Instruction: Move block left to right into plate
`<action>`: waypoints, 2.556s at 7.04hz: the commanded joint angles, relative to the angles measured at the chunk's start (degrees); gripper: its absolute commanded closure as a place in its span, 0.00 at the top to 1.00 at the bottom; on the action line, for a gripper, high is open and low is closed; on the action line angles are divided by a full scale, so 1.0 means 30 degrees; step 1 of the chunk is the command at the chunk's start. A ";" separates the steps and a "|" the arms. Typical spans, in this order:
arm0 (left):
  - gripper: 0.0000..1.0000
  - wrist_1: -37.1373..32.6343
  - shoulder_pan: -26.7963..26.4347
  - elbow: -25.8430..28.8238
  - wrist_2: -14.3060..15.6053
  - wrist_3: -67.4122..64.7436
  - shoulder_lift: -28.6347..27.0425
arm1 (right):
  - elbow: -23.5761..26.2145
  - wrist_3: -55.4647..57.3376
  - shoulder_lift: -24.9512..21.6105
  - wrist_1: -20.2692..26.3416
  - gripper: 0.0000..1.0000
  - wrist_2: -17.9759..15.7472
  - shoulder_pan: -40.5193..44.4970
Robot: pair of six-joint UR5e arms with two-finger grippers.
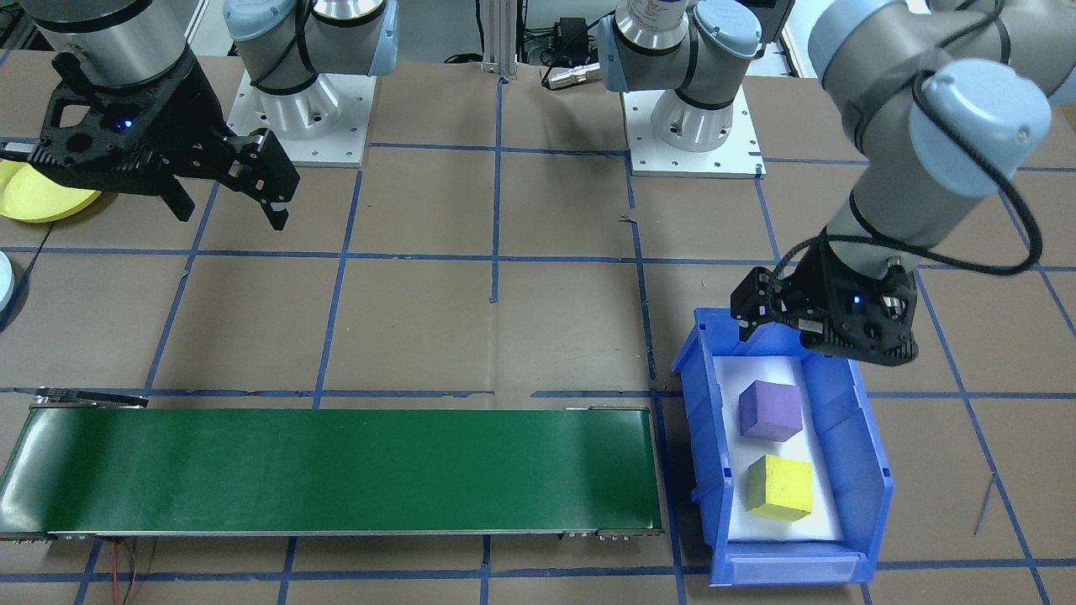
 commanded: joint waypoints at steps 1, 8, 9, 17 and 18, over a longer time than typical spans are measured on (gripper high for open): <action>1.00 0.1651 0.0468 -0.0049 0.0120 0.0695 -0.2099 | -0.0002 0.0000 0.0000 -0.0015 1.00 0.0009 -0.0069; 1.00 0.3798 0.0556 -0.0781 0.0733 0.1104 -0.3894 | -0.0002 0.0029 0.0000 -0.0044 1.00 0.0038 -0.0245; 1.00 0.3800 0.0788 -0.0811 0.0735 0.1251 -0.3923 | -0.0002 0.0029 0.0000 -0.0044 1.00 0.0038 -0.0245; 0.49 0.5323 0.0937 -0.2538 0.0794 0.1604 -0.4539 | -0.0002 0.0029 -0.0059 -0.0045 1.00 0.0038 -0.0274; 0.39 0.5324 0.0937 -0.2569 0.0794 0.1517 -0.4510 | -0.0002 0.0029 -0.0059 -0.0073 1.00 0.0009 -0.0274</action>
